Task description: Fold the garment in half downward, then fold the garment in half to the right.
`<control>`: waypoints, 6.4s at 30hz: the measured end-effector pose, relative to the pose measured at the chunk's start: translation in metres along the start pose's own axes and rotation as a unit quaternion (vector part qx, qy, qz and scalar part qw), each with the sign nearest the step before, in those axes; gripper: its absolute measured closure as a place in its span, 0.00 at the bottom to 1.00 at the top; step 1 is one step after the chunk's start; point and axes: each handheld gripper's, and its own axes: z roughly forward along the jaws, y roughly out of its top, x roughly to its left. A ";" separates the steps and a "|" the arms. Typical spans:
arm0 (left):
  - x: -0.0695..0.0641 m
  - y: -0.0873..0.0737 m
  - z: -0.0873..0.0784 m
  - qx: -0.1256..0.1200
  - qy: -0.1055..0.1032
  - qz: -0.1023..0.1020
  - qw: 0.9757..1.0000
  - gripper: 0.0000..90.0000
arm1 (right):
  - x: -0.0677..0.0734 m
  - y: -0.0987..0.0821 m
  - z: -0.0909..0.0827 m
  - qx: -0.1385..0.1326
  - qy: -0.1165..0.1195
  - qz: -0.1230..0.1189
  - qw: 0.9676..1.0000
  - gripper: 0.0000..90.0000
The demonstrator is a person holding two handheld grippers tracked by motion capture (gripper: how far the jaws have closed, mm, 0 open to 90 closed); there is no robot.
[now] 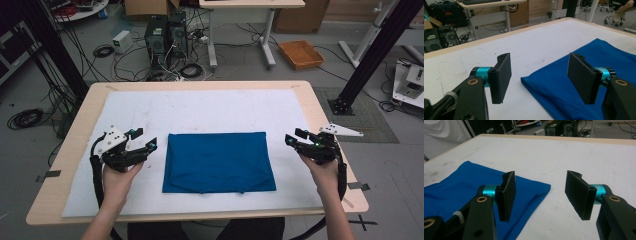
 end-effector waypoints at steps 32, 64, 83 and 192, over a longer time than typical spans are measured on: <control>-0.030 -0.029 -0.018 0.044 -0.064 -0.061 0.995 0.44 | 0.014 0.001 0.013 0.010 0.016 -0.016 1.000 0.46; -0.062 -0.064 0.004 0.195 -0.056 -0.194 0.960 0.65 | 0.027 0.000 0.025 0.018 0.030 -0.030 0.999 0.46; -0.065 -0.063 0.008 0.200 -0.039 -0.186 0.961 0.93 | 0.096 0.016 0.091 0.052 0.095 -0.073 0.991 0.49; -0.254 0.002 0.176 0.165 -0.223 -0.134 0.951 0.97 | 0.023 0.065 0.136 0.188 -0.025 -0.148 0.971 1.00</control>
